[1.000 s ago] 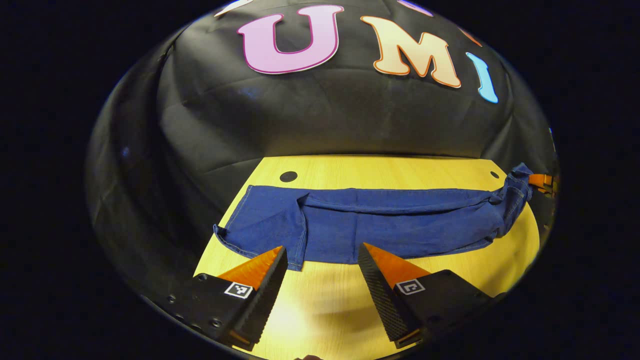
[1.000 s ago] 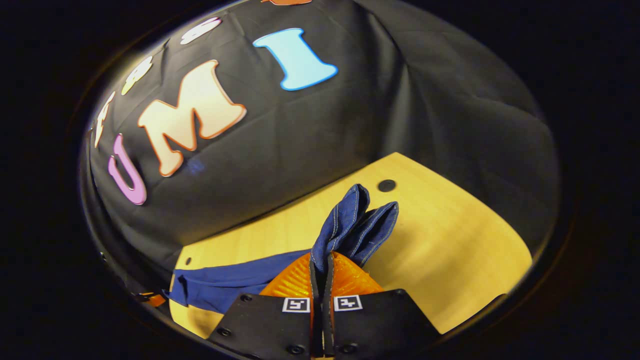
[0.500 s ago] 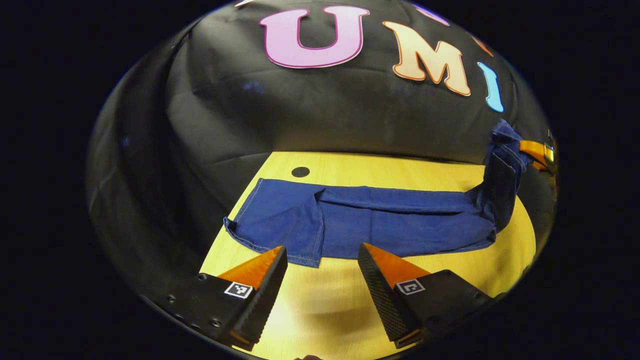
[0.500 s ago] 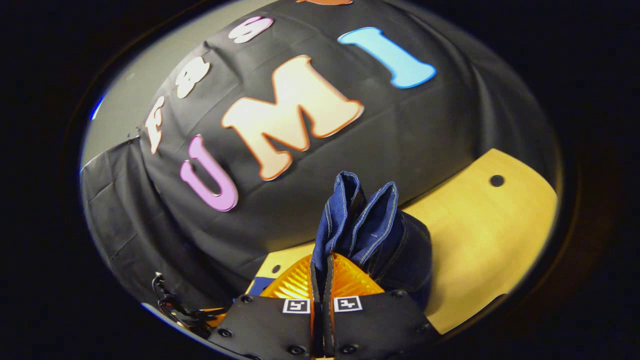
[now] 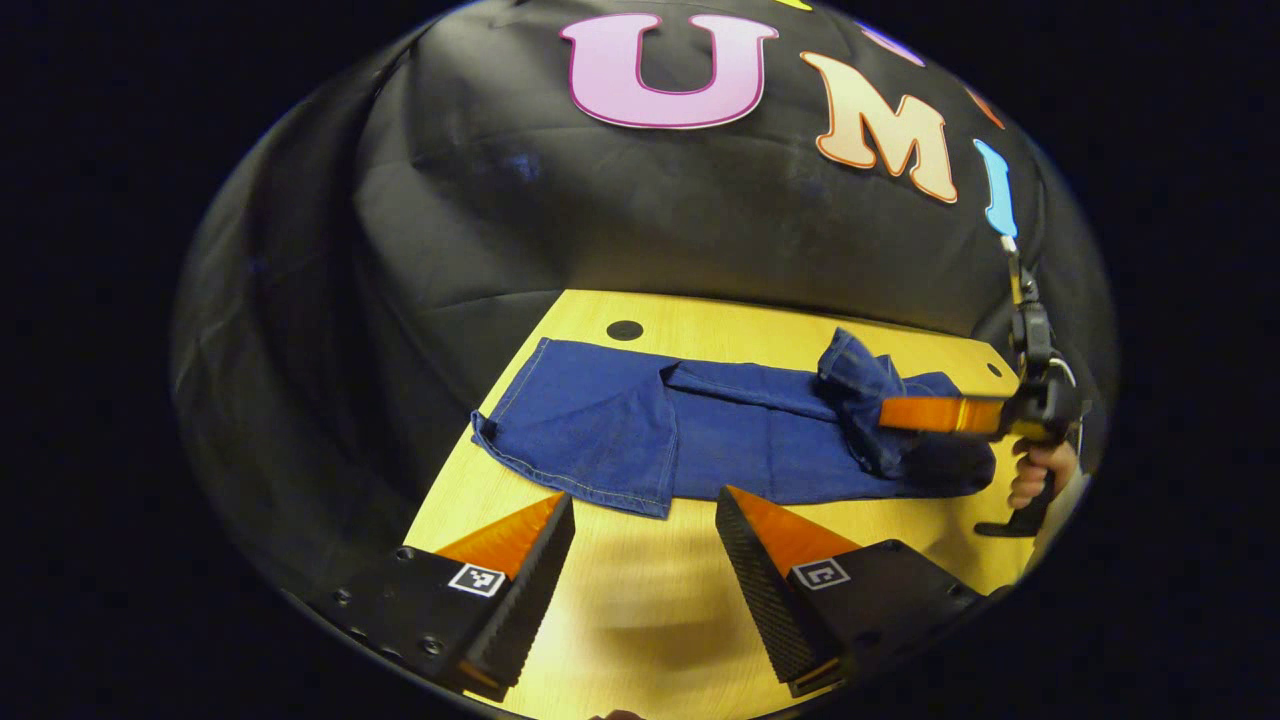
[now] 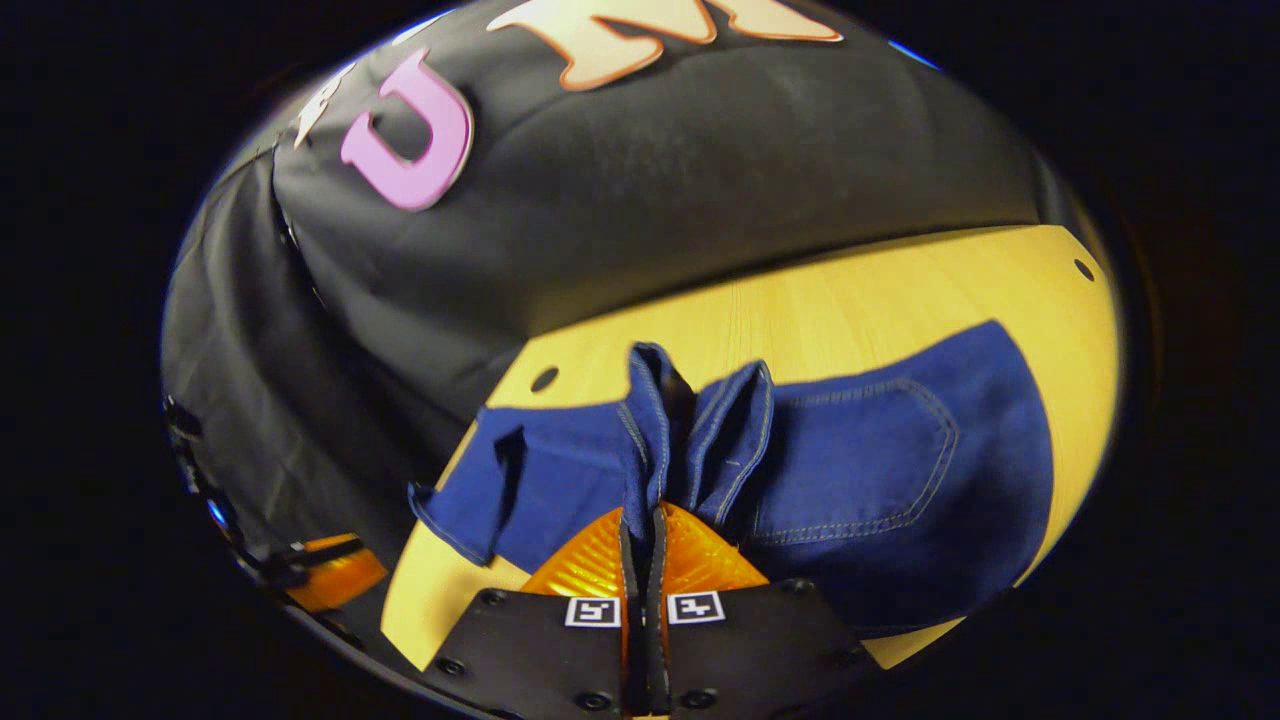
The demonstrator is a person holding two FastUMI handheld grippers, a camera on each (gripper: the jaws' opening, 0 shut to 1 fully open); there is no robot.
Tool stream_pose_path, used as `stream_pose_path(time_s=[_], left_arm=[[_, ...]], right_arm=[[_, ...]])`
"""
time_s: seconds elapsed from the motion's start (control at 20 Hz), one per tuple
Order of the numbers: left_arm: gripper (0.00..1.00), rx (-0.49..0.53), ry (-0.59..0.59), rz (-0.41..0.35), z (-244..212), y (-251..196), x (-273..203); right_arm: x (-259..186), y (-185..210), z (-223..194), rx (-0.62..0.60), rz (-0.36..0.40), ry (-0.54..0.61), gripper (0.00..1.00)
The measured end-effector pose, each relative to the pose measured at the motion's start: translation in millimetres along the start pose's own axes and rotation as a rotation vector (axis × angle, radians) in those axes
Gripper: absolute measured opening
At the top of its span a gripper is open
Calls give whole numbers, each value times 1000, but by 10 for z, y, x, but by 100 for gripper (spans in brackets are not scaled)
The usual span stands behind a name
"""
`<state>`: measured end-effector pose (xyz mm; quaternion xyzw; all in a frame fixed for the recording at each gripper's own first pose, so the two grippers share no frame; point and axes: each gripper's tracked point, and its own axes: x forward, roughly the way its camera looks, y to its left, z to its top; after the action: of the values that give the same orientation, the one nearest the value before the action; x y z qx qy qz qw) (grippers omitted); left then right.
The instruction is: Grasp the waist and the cuffs of the jeans and fold them to make the two legs overlap; first hold the waist and fold one-third of the jeans toward the cuffs, then hold the cuffs and fold the remaining one-third in the same direction to finish folding.
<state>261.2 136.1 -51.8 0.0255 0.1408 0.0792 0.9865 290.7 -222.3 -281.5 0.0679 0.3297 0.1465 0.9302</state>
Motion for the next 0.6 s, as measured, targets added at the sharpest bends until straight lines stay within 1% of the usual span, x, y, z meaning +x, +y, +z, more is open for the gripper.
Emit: stream_pose_path(time_s=[0.05, 0.15, 0.3, 0.45, 0.5, 0.6], left_arm=[[88, -2, -1, 1, -5, 36, 11], [88, -4, 5, 8, -33, 128, 36], [88, -7, 14, 16, -64, 281, 79], [88, 5, 17, 38, -61, 487, 156], [88, 8, 16, 47, -53, 568, 195], [88, 8, 12, 58, -30, 680, 271]], right_arm=[[-60, 8, 80, -21, -9, -5, 3], [-82, -100, 101, -70, -65, -6, 3], [-92, -158, 57, -164, -194, 3, 3], [-37, -49, 32, -199, -217, 19, 3], [-21, -54, 29, -212, -207, 17, 3], [-6, 24, 1, -199, -165, 9, 5]])
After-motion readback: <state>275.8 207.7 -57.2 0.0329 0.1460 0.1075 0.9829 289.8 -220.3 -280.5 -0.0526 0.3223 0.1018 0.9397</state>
